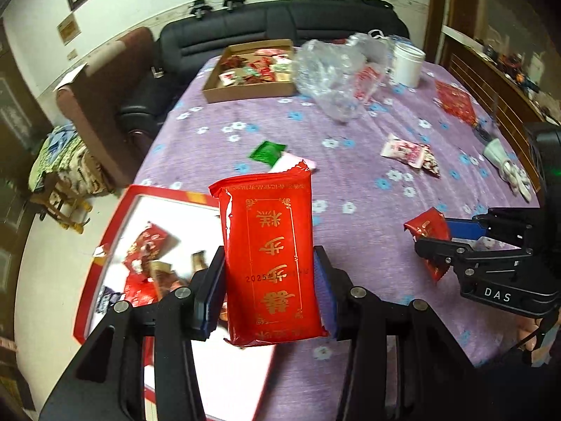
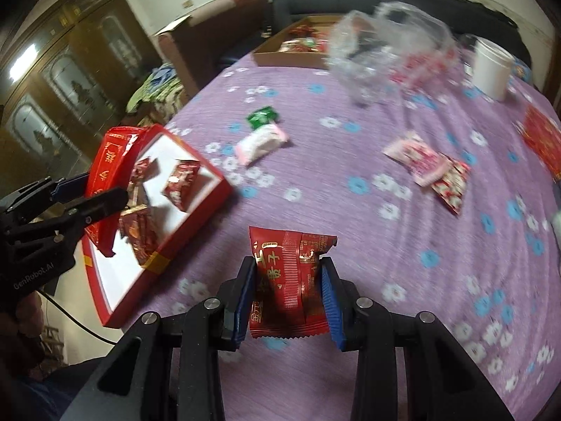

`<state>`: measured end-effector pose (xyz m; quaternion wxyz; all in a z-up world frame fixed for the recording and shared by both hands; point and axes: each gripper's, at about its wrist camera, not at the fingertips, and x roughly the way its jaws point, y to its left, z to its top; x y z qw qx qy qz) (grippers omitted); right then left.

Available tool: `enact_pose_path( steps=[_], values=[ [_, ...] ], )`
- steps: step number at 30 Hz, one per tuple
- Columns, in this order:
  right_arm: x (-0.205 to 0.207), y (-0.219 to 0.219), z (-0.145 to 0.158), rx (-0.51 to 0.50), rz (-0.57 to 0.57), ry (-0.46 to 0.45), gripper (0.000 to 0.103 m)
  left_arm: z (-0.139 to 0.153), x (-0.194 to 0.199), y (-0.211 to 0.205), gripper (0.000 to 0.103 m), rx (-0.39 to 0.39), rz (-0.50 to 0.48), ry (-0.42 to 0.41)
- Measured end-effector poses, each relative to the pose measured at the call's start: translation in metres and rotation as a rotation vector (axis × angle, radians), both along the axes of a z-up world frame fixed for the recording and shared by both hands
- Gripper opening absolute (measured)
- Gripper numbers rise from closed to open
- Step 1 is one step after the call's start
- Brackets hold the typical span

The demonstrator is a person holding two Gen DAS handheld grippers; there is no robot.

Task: Organize snacks
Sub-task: 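Carry both red bags onto the white tray and open both tools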

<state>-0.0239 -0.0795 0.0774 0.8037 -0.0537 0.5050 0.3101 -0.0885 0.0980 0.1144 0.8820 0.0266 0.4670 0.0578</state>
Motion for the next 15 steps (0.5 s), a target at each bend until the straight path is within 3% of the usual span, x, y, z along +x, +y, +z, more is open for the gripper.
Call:
enact_pose_path(
  steps=[15],
  values=[
    [-0.007,0.095,0.01,0.016,0.179,-0.033,0.036,-0.007,-0.018,0.07,0.044,-0.009,0.157,0.011]
  ],
)
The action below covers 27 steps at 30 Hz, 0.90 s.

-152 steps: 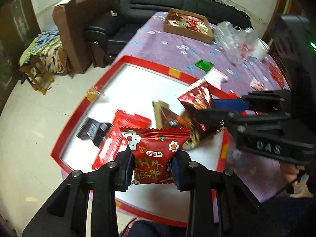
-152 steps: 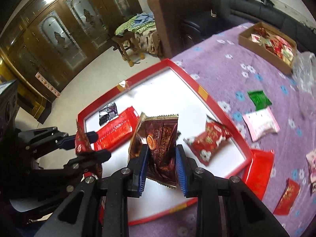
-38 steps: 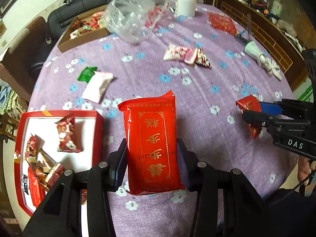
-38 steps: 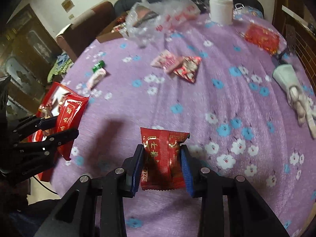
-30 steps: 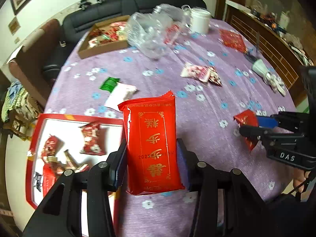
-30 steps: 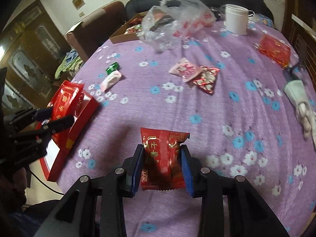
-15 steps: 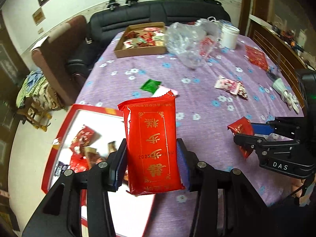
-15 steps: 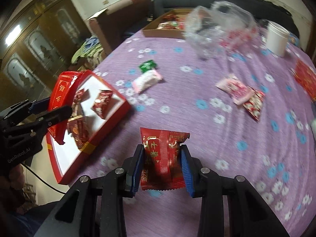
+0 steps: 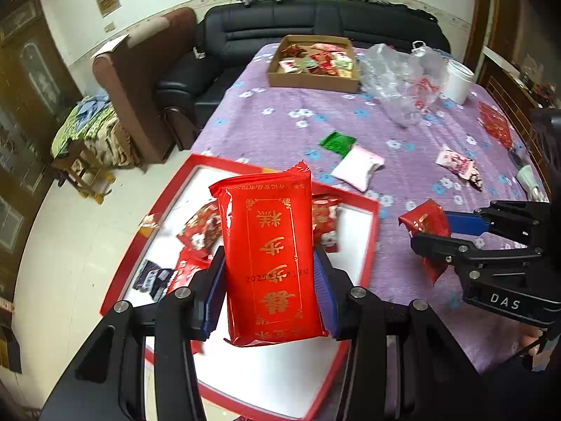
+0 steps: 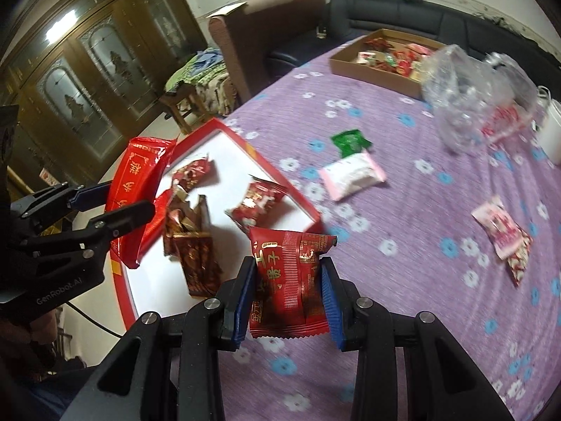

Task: Organize snacks
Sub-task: 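Carry both red bags onto the white tray and open both tools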

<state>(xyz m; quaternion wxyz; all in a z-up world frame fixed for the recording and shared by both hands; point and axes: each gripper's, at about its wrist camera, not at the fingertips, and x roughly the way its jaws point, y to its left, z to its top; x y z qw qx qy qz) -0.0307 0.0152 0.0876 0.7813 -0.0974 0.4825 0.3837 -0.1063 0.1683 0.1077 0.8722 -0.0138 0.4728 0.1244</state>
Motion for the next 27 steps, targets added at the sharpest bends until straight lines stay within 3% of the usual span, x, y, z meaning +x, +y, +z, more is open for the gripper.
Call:
enact_pose_path(
  steps=[20,27],
  values=[
    [-0.013,0.087,-0.016,-0.101,0.167,-0.017,0.036,-0.031,-0.015,0.069,0.044,-0.04,0.18,0.067],
    [-0.014,0.119,-0.006,-0.051,0.207,-0.048,0.041,-0.035,-0.019,0.084,0.045,-0.069,0.234,0.083]
  ],
)
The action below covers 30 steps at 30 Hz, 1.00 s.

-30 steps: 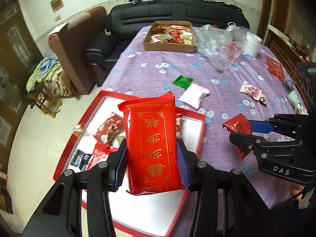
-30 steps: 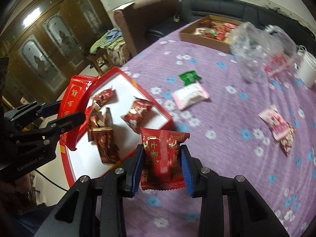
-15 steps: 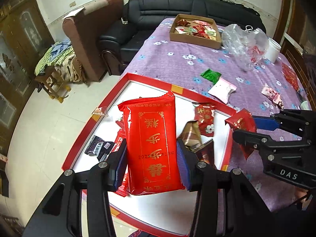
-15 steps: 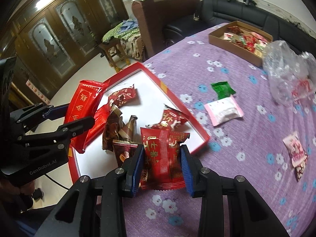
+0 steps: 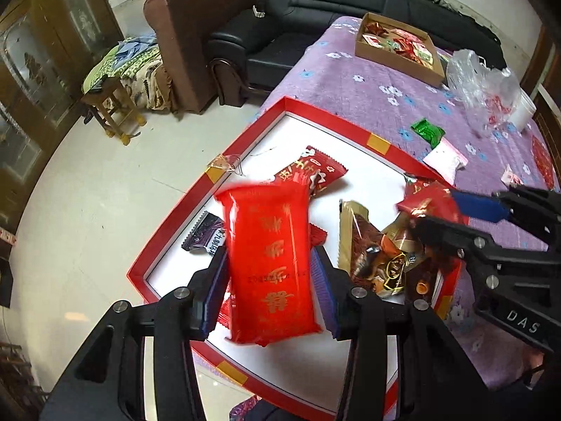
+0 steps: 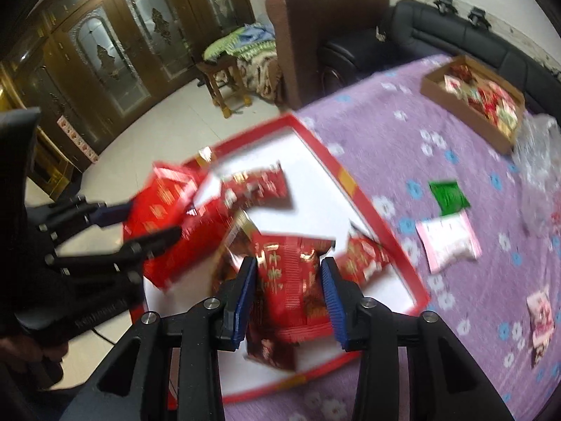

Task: Organize snacks
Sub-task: 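Carry both red bags onto the white tray and open both tools, then grasp the white-pink packet with the left tool while the right tool grasps the pink Lotso bag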

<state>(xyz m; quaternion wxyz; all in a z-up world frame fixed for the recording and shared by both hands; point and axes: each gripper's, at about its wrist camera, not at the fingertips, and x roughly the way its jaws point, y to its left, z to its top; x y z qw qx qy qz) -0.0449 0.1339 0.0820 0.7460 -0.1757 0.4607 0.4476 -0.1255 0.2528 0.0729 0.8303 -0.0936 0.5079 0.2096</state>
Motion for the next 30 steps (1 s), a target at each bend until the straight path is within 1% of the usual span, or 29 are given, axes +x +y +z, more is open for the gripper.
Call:
enact_pose_path(
  steps=[1,2,3,4,5,7,11,13,14,16,17,18,19,21,22,24,26,30],
  values=[
    [0.001,0.002,0.004,0.023,0.004,0.0,0.046,0.003,0.0,0.0,0.045,0.006,0.001,-0.007],
    [0.003,0.002,0.007,0.037,0.001,0.0,0.048,0.005,0.0,0.0,0.047,0.013,0.0,-0.012],
    [0.006,0.0,0.01,0.052,-0.013,0.0,0.054,0.007,0.0,0.0,0.053,0.018,0.0,-0.017],
    [0.011,-0.005,0.013,0.071,-0.039,0.006,0.061,0.009,0.0,0.0,0.055,0.025,0.001,-0.024],
    [0.015,-0.012,0.014,0.089,-0.065,0.017,0.063,0.01,0.0,0.0,0.056,0.029,0.002,-0.027],
    [0.023,-0.028,0.015,0.116,-0.118,0.036,0.063,0.011,0.003,-0.001,0.056,0.026,-0.004,-0.028],
    [0.05,-0.087,0.002,0.151,-0.303,0.128,0.063,0.012,0.017,-0.012,0.056,0.018,-0.04,-0.023],
    [0.06,-0.122,-0.006,0.149,-0.391,0.15,0.063,0.014,0.029,-0.023,0.056,0.019,-0.081,-0.023],
    [0.066,-0.146,-0.012,0.142,-0.451,0.171,0.063,0.015,0.034,-0.029,0.056,0.021,-0.099,-0.023],
    [0.071,-0.181,-0.018,0.148,-0.536,0.195,0.063,0.017,0.048,-0.045,0.056,0.029,-0.152,-0.022],
    [0.072,-0.205,-0.022,0.157,-0.594,0.205,0.063,0.018,0.054,-0.052,0.056,0.031,-0.175,-0.02],
    [0.074,-0.22,-0.024,0.16,-0.626,0.211,0.063,0.019,0.063,-0.06,0.056,0.036,-0.206,-0.018],
    [0.074,-0.236,-0.026,0.161,-0.662,0.218,0.063,0.02,0.071,-0.069,0.056,0.041,-0.235,-0.015],
    [0.07,-0.269,-0.03,0.165,-0.736,0.224,0.064,0.019,0.087,-0.083,0.063,0.05,-0.281,-0.006],
    [0.067,-0.283,-0.031,0.166,-0.766,0.223,0.064,0.017,0.097,-0.09,0.064,0.058,-0.308,0.0],
    [0.061,-0.311,-0.034,0.165,-0.824,0.224,0.064,0.012,0.115,-0.102,0.065,0.07,-0.34,0.019],
    [0.052,-0.34,-0.037,0.168,-0.886,0.227,0.064,0.004,0.136,-0.109,0.065,0.06,-0.372,0.042],
    [0.034,-0.384,-0.039,0.171,-0.984,0.226,0.064,-0.01,0.171,-0.116,0.065,0.052,-0.404,0.095]
  ],
)
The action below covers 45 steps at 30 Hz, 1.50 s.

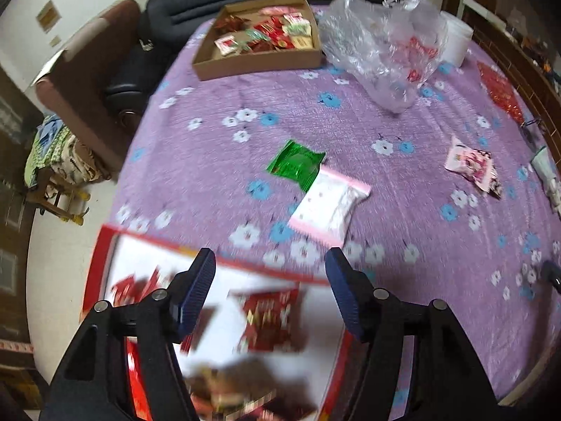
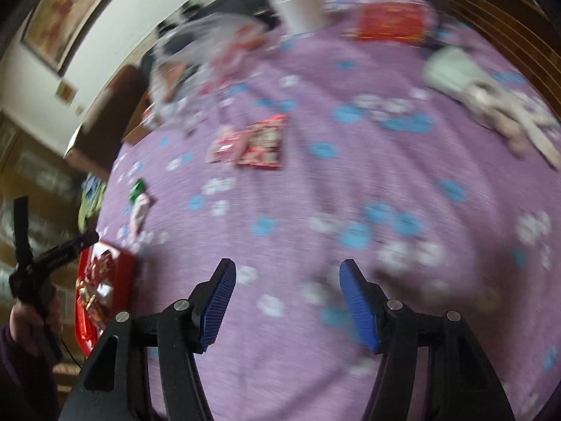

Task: Organize snacks
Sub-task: 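Grasp the white-pink packet with the left tool while the right tool grasps the pink Lotso bag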

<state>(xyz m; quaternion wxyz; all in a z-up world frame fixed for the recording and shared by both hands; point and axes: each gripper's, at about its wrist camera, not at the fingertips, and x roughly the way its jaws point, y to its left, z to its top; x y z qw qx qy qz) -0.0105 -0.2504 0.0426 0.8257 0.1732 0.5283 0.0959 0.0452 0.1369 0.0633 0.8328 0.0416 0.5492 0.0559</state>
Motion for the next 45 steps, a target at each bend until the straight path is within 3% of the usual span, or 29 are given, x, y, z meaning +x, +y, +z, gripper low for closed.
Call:
enact_pose_path(
  steps=[5,9,13,15,16,21,24,26,31,35,37,39,41,45],
  values=[
    [-0.022,-0.049,-0.006,0.009,-0.117,0.016,0.064,-0.019,0.032,0.005,0.065,-0.019,0.015,0.065],
    [-0.027,-0.064,-0.013,0.022,-0.157,0.036,0.064,-0.035,0.045,-0.003,0.065,0.003,0.005,0.088],
    [-0.024,-0.056,-0.013,0.021,-0.13,0.04,0.064,-0.046,0.054,-0.012,0.066,0.035,-0.013,0.081],
    [-0.021,-0.049,-0.013,0.022,-0.109,0.045,0.064,-0.046,0.058,-0.015,0.078,0.06,-0.014,0.048],
    [-0.019,-0.045,-0.014,0.024,-0.097,0.049,0.064,-0.047,0.06,-0.016,0.078,0.065,-0.018,0.041],
    [-0.01,-0.03,-0.017,0.015,-0.042,0.06,0.064,-0.049,0.065,-0.031,0.078,-0.031,-0.046,0.062],
    [-0.005,-0.025,-0.019,0.005,-0.018,0.065,0.064,-0.044,0.062,-0.046,0.078,-0.003,-0.064,0.034],
    [-0.002,-0.024,-0.019,-0.004,-0.004,0.065,0.064,-0.04,0.06,-0.052,0.078,-0.031,-0.074,0.014],
    [0.003,-0.023,-0.023,0.011,0.01,0.082,0.064,-0.051,0.075,-0.059,0.078,0.0,-0.053,0.061],
    [0.006,-0.022,-0.025,0.007,0.028,0.083,0.064,-0.058,0.085,-0.058,0.079,-0.058,-0.026,0.048],
    [0.008,-0.021,-0.025,-0.003,0.039,0.08,0.064,-0.059,0.087,-0.054,0.072,-0.127,-0.005,0.045],
    [0.011,-0.016,-0.024,-0.023,0.061,0.072,0.064,-0.058,0.089,-0.053,0.043,-0.131,-0.021,0.033],
    [0.018,-0.005,-0.021,-0.063,0.103,0.051,0.063,-0.057,0.085,-0.062,0.037,-0.112,-0.069,0.04],
    [0.035,0.034,-0.009,-0.172,0.244,-0.022,0.063,-0.058,0.058,-0.077,0.034,-0.151,-0.111,0.049]
  ],
)
